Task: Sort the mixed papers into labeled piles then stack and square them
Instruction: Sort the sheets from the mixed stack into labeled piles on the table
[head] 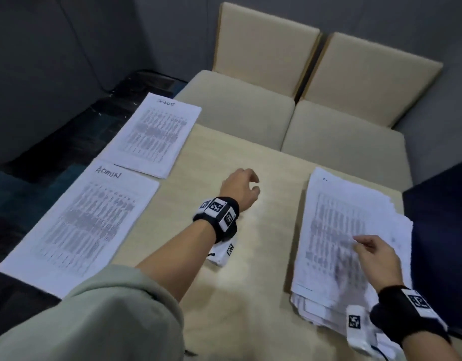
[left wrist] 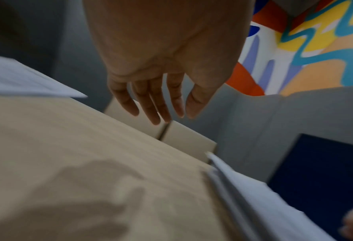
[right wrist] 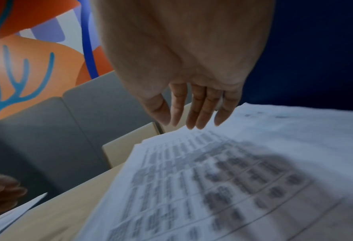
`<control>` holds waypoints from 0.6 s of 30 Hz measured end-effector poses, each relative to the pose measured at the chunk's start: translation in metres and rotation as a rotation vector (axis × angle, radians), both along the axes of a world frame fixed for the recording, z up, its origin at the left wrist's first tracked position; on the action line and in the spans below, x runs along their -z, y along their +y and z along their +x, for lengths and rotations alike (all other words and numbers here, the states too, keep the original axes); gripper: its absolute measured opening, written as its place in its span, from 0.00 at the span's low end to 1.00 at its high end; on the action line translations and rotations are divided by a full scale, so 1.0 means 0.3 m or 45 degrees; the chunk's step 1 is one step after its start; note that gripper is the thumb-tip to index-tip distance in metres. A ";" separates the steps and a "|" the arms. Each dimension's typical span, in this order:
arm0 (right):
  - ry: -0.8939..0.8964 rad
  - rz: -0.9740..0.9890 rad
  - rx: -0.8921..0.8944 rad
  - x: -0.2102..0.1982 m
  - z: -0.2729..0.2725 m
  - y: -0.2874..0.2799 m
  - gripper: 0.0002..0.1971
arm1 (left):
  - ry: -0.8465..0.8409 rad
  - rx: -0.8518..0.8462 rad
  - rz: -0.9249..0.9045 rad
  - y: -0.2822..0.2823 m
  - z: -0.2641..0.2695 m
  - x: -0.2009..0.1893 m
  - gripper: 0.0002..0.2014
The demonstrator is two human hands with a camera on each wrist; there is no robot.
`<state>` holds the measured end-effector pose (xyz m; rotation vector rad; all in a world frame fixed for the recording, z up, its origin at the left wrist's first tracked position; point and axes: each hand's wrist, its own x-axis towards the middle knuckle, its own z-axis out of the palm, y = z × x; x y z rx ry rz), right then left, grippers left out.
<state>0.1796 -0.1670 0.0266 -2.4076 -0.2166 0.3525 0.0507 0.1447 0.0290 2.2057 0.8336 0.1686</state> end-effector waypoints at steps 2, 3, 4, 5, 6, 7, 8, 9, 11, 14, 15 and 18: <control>0.050 -0.099 0.064 0.006 0.055 -0.096 0.10 | 0.018 0.105 -0.051 -0.149 0.115 -0.003 0.10; 0.068 -0.152 0.090 0.015 0.079 -0.140 0.12 | 0.074 0.148 -0.045 -0.218 0.163 0.001 0.10; 0.083 -0.196 0.111 0.025 0.102 -0.179 0.14 | 0.162 0.184 -0.012 -0.282 0.204 0.007 0.12; 0.099 -0.229 0.123 0.037 0.119 -0.211 0.16 | 0.258 0.204 0.028 -0.337 0.238 0.018 0.14; 0.121 -0.246 0.131 0.052 0.133 -0.239 0.18 | 0.333 0.196 0.056 -0.383 0.262 0.031 0.15; 0.145 -0.246 0.135 0.069 0.141 -0.258 0.19 | 0.377 0.167 0.071 -0.420 0.280 0.045 0.16; 0.169 -0.231 0.143 0.087 0.151 -0.276 0.20 | 0.398 0.128 0.087 -0.453 0.296 0.056 0.15; 0.183 -0.203 0.156 0.101 0.156 -0.289 0.21 | 0.408 0.089 0.108 -0.482 0.307 0.068 0.15; 0.185 -0.109 0.209 0.123 0.167 -0.308 0.21 | 0.405 0.039 0.175 -0.530 0.323 0.081 0.13; 0.176 -0.042 0.221 0.144 0.191 -0.327 0.21 | 0.377 0.013 0.239 -0.584 0.340 0.084 0.15; 0.191 -0.041 0.203 0.150 0.200 -0.330 0.20 | 0.379 -0.004 0.226 -0.594 0.344 0.086 0.16; 0.234 -0.026 0.184 0.159 0.228 -0.338 0.15 | 0.356 -0.101 0.206 -0.607 0.343 0.099 0.15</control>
